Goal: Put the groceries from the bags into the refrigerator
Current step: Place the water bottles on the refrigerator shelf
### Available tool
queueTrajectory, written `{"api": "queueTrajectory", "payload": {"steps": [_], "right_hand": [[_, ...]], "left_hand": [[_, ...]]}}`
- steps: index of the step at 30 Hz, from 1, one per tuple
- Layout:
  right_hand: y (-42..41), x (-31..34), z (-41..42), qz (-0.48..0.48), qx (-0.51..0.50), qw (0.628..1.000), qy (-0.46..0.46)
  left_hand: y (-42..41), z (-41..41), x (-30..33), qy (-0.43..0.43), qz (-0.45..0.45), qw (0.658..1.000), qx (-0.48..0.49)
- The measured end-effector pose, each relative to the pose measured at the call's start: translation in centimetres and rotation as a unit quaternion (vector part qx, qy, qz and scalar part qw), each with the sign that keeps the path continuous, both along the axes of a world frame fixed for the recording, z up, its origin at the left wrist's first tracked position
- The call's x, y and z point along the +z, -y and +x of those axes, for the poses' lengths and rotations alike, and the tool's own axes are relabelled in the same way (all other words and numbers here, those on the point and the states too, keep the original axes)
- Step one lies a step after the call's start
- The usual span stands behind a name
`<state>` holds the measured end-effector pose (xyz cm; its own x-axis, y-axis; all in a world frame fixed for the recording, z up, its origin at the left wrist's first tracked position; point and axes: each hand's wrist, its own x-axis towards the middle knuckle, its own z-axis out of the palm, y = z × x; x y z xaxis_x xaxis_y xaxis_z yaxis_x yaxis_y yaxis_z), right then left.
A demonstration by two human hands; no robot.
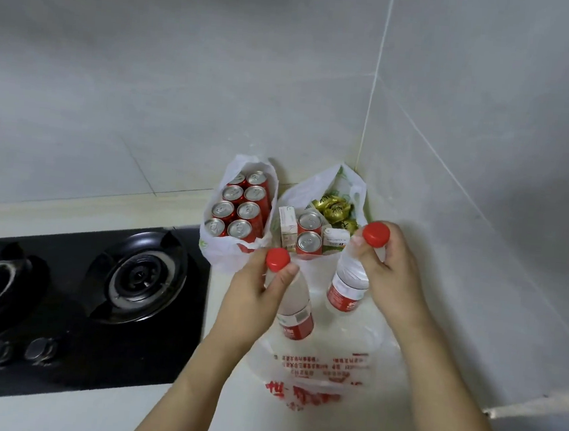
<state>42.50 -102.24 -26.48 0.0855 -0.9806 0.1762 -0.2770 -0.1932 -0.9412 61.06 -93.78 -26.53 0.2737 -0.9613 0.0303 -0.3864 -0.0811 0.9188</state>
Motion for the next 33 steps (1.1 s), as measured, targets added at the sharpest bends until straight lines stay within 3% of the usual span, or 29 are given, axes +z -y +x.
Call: {"api": "queueTrajectory", "payload": {"steps": [3,8,14,24,33], "right_hand": [[-0.8,3.5,3.0,-0.065,-0.020,0.997,0.042],[-2.6,9.0,8.3,-0.116,-0.048,0.986,0.109],[-6.0,15.2,14.3,-0.131,0.068,0.981,0.128],[-13.0,18.4,23.4,-0.132,0.254,0.948,0.142],[-14.5,17.3,29.0,-0.121,0.340,0.923,0.135]], "left_hand": [[-1.1,1.5,3.9,-0.038,-0.073,0.996,0.043],[-3.6,3.8,10.7,-0.009,-0.201,0.972,0.121],[-8.3,7.5,16.7,0.022,-0.284,0.935,0.213],[-16.4,14.3,19.1,0.108,-0.248,0.892,0.363],[-19.9,17.6,18.2,0.098,-0.215,0.863,0.446]]}}
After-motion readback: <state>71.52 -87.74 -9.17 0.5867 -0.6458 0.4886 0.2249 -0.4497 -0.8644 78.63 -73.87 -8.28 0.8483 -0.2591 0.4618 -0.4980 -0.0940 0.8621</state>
